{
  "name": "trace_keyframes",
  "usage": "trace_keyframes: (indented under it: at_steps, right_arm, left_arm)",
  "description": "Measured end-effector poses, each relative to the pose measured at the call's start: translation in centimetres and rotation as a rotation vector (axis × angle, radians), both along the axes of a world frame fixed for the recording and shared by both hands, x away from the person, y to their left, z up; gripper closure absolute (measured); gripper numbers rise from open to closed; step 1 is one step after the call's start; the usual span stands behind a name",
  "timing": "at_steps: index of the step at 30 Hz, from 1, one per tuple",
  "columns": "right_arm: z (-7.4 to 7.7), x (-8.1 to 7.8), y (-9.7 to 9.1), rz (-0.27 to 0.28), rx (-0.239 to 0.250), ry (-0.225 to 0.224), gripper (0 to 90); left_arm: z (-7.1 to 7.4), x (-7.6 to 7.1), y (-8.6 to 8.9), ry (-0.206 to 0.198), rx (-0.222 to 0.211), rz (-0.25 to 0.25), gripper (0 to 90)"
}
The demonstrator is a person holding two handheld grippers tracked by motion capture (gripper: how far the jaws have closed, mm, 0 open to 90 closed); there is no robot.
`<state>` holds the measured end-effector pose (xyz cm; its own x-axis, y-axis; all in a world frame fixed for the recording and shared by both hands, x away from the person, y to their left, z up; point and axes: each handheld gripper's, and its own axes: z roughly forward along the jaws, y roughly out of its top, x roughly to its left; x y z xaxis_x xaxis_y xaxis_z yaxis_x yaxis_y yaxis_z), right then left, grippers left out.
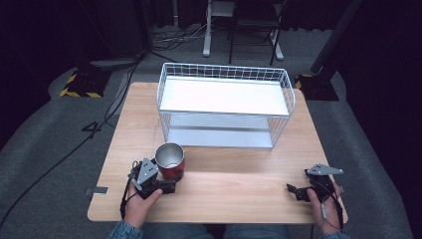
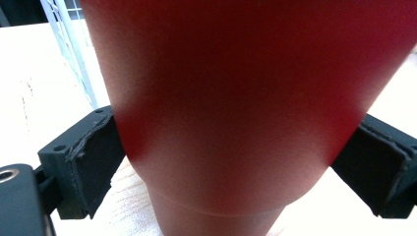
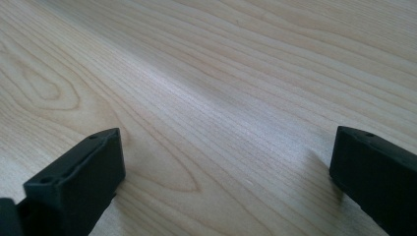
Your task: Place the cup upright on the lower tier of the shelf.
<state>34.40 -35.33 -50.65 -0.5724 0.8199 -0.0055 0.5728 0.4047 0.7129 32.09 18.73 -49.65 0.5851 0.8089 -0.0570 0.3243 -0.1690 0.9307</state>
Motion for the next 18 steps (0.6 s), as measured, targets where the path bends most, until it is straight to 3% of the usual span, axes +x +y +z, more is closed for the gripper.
trace_keyframes:
  at_steps: [6, 10, 18]
  right_arm:
    - [0.0, 0.0, 0.0, 0.001, -0.001, 0.0, 0.4]
    - [0.0, 0.0, 0.0, 0.002, -0.001, -0.001, 0.3]
    - [0.0, 0.0, 0.0, 0.001, 0.0, 0.0, 0.4]
  left_arm:
    - [-0.3, 0.2, -0.6, -0.005, 0.025, 0.031, 5.5]
    - [-0.3, 0.4, -1.0, 0.023, 0.047, 0.045, 5.7]
    - [-0.3, 0.9, -1.4, 0.06, 0.04, 0.077, 6.9]
